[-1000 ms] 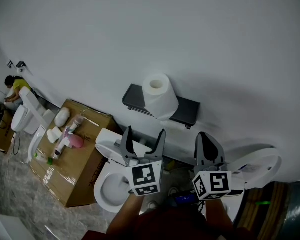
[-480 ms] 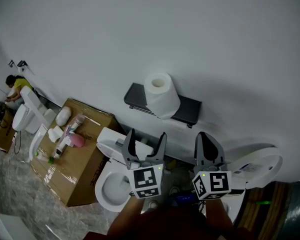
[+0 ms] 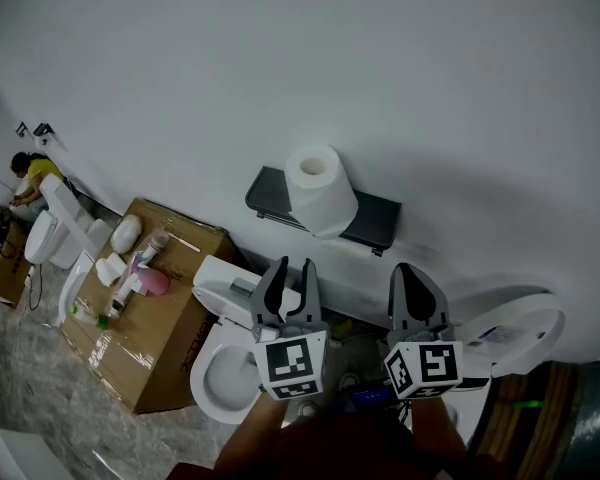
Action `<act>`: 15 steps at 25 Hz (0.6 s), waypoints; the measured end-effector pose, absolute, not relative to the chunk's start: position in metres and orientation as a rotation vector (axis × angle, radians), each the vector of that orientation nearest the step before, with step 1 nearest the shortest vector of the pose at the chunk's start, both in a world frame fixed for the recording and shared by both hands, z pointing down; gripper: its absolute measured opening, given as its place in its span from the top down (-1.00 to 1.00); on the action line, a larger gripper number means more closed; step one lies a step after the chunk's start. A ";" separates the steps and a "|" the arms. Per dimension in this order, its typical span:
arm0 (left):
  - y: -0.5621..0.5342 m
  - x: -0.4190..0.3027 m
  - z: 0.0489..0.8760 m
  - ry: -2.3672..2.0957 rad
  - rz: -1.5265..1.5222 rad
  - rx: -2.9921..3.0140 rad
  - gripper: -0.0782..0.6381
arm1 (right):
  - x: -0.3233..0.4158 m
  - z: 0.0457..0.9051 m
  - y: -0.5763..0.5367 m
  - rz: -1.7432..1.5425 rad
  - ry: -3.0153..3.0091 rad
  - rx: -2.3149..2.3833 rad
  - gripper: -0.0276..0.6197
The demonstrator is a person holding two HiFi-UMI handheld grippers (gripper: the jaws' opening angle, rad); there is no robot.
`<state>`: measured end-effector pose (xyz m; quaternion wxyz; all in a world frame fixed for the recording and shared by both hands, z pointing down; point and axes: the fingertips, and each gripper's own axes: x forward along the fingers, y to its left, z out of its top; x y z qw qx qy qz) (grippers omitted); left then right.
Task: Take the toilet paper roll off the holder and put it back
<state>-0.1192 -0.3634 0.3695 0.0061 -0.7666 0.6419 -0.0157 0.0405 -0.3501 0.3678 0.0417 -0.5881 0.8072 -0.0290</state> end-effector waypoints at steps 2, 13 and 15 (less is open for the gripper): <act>-0.363 -0.119 0.368 2.000 -0.033 -2.413 0.61 | 0.039 0.369 -0.351 -0.091 2.474 -1.795 0.86; -0.362 -0.123 0.363 1.989 -0.014 -2.402 0.74 | 0.029 0.364 -0.350 -0.030 2.517 -1.783 0.86; -0.362 -0.123 0.363 1.983 -0.014 -2.400 0.74 | 0.027 0.364 -0.350 -0.027 2.523 -1.777 0.86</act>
